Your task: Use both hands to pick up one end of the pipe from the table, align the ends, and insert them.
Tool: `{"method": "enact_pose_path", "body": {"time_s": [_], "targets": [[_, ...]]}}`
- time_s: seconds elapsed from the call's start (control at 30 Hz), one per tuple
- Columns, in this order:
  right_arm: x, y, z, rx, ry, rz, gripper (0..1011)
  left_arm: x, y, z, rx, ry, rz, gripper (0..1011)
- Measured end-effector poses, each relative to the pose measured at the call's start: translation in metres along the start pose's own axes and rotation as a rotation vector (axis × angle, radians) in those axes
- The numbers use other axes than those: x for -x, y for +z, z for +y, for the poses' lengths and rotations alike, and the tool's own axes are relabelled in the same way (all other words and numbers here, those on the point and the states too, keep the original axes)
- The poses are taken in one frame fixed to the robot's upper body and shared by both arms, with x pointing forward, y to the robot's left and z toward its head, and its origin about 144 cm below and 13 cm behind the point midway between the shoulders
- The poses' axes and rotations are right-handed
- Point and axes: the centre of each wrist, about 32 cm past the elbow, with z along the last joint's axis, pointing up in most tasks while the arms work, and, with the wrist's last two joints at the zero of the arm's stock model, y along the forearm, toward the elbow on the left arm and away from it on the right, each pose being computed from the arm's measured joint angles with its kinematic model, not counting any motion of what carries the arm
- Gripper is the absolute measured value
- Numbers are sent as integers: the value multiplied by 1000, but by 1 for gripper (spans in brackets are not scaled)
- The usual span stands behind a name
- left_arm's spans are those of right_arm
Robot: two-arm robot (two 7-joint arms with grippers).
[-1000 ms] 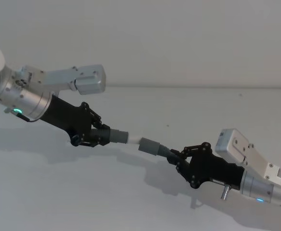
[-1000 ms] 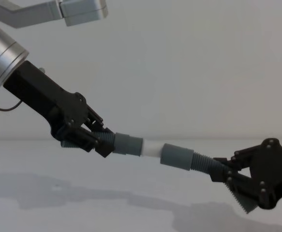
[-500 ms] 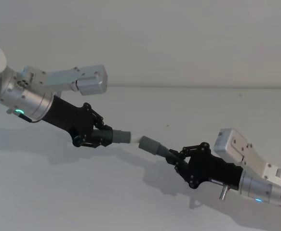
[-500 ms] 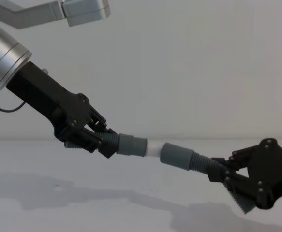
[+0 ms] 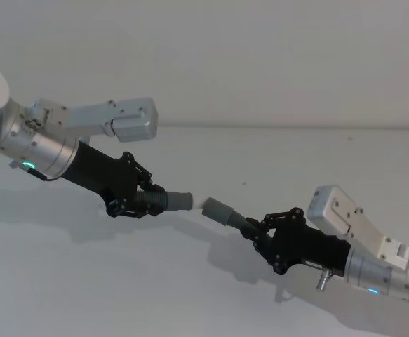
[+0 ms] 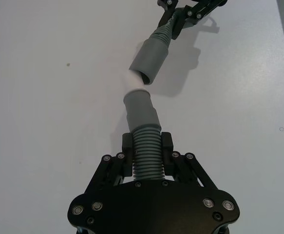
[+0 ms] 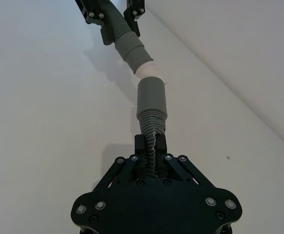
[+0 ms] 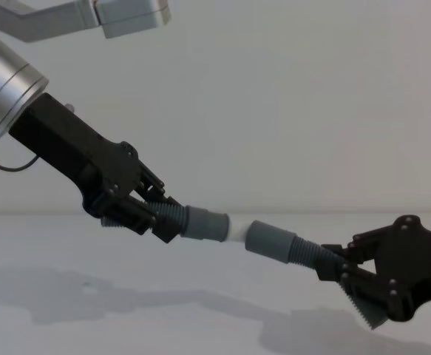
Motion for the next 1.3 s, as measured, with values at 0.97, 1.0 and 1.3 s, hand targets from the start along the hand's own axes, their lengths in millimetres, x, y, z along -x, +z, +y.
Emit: {"method": "enact_pose_path", "body": {"time_s": [0.97,1.0,1.3], "targets": [[-7,1,4,7,24,18,103,8,-1,4,-7,-4,5,319],[-7,1,4,6,25,18,103,8,-1,4,-7,-4,6,319],[-8,2,5,-1,33,19,104,8,-2,4,-10,1,9,319]]}}
